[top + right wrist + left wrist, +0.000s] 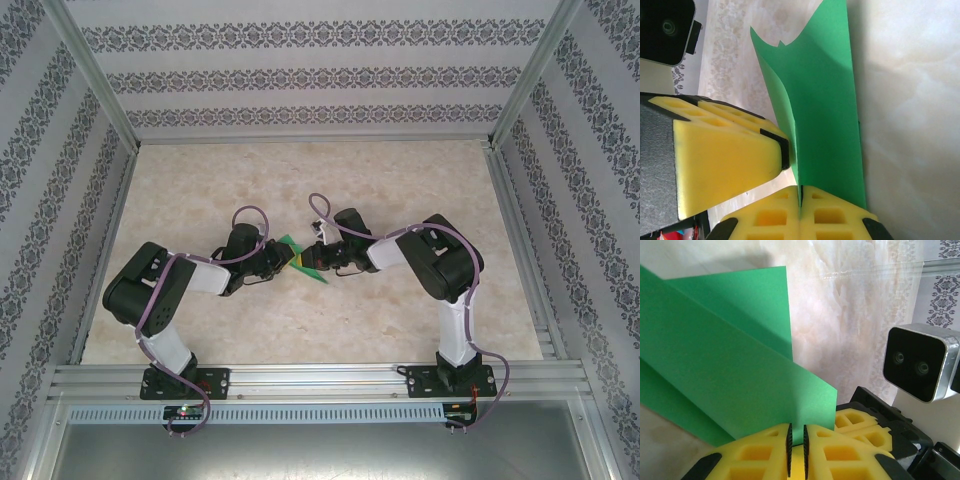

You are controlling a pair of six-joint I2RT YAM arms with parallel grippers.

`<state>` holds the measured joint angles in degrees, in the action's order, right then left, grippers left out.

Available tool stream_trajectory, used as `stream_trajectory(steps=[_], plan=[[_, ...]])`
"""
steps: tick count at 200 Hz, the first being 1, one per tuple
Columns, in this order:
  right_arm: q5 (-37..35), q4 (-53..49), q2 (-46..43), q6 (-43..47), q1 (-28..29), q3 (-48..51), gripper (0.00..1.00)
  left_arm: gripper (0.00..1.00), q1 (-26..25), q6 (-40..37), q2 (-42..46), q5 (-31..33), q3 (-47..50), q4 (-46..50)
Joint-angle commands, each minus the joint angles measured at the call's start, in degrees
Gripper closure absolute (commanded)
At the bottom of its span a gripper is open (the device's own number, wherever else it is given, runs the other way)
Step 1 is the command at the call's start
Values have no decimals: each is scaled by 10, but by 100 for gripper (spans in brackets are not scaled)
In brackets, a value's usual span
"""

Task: Fold a paper plane with a square sheet of paper (pick it up from the middle)
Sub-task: Fold the wing for the fifth time at the center of the table.

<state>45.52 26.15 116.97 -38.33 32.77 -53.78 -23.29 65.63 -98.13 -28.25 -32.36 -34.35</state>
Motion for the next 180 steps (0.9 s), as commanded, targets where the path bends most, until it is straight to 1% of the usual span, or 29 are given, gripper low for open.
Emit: stream_trajectory(steps=[1,38,74,102,142,164,180], plan=[[-8,-39,5,31,1,-16,98,83,-8,3,-12,12,6,-19],[0,-82,-7,67,2,-26,92,83,-7,2,-20,17,2,-11],[1,-113,-27,101,0,-26,84,84,-8,1,-27,18,-3,-6],[11,-136,-42,124,-3,-30,80,84,-7,1,-32,17,-7,0],[-16,-208,-72,184,-11,-34,75,84,-8,0,-32,15,-12,8],[-35,-256,-86,221,-10,-41,74,84,-8,-1,-35,14,-15,13],[-58,-287,-90,239,-7,-48,75,84,-7,1,-36,14,-12,9]])
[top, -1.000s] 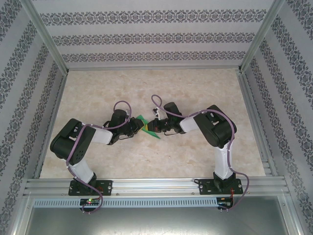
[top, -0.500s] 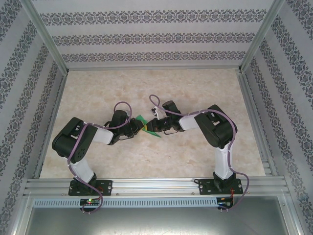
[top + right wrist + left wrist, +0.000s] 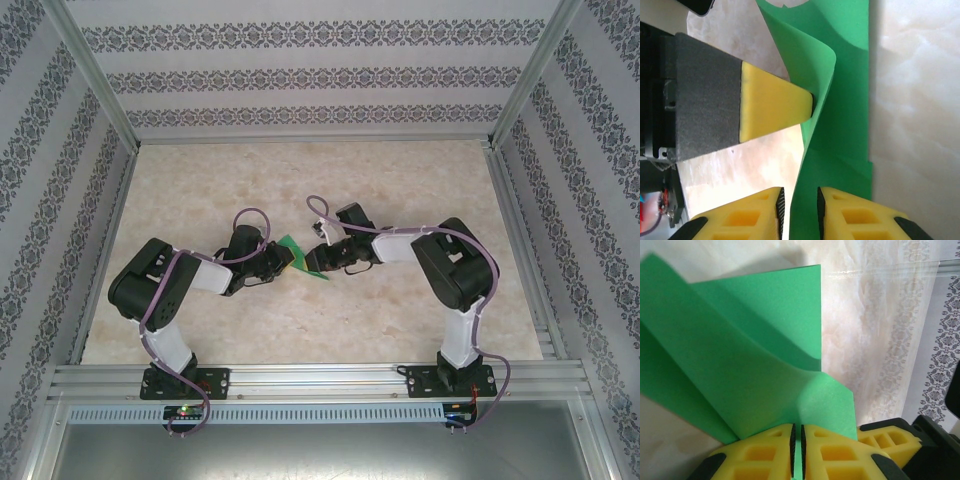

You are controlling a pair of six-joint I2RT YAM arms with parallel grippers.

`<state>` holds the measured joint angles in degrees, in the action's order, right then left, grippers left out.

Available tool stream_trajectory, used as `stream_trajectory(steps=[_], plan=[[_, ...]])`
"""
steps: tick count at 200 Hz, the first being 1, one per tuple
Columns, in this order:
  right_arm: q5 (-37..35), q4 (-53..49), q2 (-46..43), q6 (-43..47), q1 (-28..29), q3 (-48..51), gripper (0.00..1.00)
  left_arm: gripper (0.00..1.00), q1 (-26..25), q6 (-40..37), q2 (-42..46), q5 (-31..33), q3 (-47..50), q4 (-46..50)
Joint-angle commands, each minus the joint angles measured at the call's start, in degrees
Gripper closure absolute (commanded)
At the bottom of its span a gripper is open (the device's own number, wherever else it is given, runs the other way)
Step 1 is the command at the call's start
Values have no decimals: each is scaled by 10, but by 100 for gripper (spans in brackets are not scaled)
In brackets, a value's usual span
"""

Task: Fold a paper plane with a square sheet of paper (pick it up from the middle)
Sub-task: Fold the wing for the fifth time at the center of the table.

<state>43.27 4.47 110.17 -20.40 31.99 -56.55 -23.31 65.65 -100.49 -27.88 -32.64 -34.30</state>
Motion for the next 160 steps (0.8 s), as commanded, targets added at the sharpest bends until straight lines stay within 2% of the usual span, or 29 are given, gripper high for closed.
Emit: stream_trajectory(steps=[1,98,134,160], plan=[[-38,-73,-22,61,2,-20,75,84,-7,1,-12,10,-10,8],[-38,-101,0,85,17,-38,78,85,-8,3,-11,7,-12,11],[-44,-111,8,93,17,-41,82,85,-7,1,-9,5,-15,15],[-55,-107,9,92,17,-34,84,85,-8,-18,0,9,-28,54]])
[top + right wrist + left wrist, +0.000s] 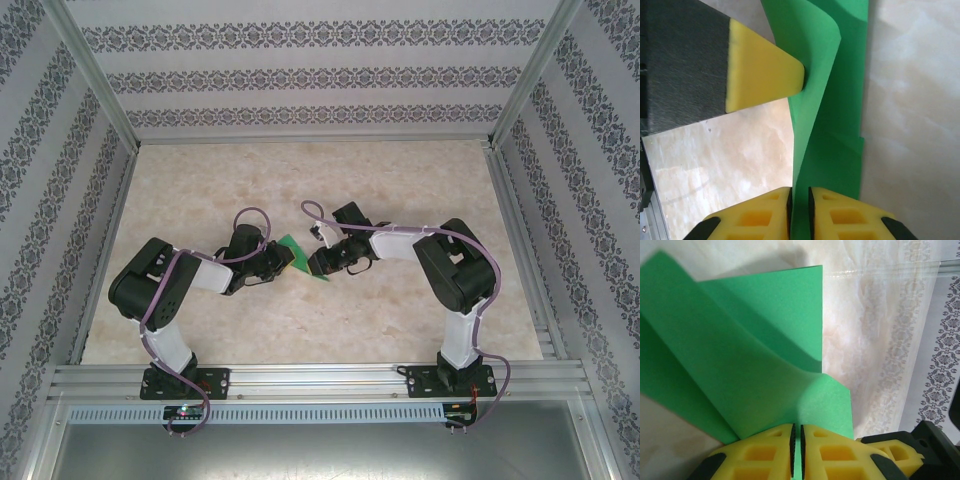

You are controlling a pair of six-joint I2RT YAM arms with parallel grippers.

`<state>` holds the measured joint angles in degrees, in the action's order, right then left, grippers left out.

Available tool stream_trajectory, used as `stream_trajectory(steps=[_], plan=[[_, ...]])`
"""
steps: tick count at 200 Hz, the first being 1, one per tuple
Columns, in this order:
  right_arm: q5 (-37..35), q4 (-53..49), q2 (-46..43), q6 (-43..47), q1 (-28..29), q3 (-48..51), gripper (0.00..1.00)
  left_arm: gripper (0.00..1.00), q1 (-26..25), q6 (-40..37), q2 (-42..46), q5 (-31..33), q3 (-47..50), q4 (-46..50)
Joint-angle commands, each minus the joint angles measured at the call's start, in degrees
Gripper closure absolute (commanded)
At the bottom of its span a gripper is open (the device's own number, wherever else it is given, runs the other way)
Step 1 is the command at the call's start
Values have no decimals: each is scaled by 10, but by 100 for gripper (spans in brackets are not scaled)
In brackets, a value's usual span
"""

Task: Fold a paper plane with a square sheet of paper (pick it up from the middle)
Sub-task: Fold the wing for the fifth time at the center of the table.

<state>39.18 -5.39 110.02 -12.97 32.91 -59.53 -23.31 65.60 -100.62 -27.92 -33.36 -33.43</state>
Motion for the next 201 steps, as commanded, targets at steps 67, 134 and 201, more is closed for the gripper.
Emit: stream_trajectory(steps=[67,134,201], plan=[[8,23,11,-5,3,12,99,84,-5,-46,33,-1,-50,88],[101,173,11,-154,-23,54,100,78,-8,-60,132,9,-11,102],[125,223,32,-243,-26,63,100,79,-39,-47,95,10,18,15]])
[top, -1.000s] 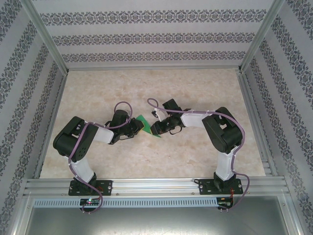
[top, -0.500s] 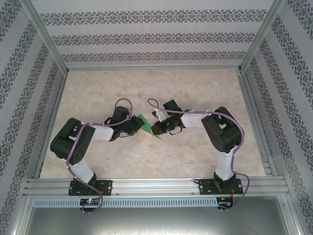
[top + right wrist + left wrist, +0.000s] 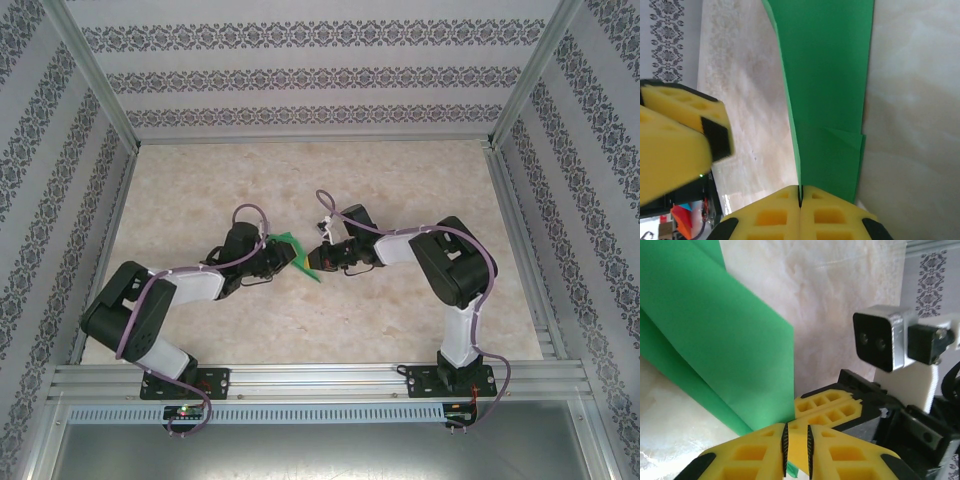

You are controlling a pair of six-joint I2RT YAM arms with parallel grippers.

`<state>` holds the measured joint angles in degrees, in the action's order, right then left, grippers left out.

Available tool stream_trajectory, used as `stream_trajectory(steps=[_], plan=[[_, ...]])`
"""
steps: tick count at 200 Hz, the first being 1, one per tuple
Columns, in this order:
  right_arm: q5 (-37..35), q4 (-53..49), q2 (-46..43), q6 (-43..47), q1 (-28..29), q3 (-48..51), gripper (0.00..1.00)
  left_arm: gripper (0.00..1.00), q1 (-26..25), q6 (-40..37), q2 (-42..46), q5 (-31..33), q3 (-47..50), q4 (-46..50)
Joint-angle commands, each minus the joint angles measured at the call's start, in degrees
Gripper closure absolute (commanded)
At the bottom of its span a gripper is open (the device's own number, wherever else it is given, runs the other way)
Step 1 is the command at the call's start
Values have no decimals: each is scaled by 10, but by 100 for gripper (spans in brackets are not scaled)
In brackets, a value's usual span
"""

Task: Fold a paper plane with a square sheet of paper (pick it up from the middle)
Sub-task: Fold the wing for the fifth time at the center of the table.

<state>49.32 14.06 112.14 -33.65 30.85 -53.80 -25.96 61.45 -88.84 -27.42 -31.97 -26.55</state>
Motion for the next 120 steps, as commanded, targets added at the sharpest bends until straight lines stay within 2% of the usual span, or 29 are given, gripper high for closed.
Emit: stream_trajectory(steps=[1,52,120], plan=[[24,29,12,-37,-6,6,100,79,-12,-4,-24,5,5,-56],[19,15,28,-38,-6,8,100,82,-14,11,-81,7,4,-103],[-2,-38,39,-1,-4,-3,100,83,-14,12,-96,16,8,-106]])
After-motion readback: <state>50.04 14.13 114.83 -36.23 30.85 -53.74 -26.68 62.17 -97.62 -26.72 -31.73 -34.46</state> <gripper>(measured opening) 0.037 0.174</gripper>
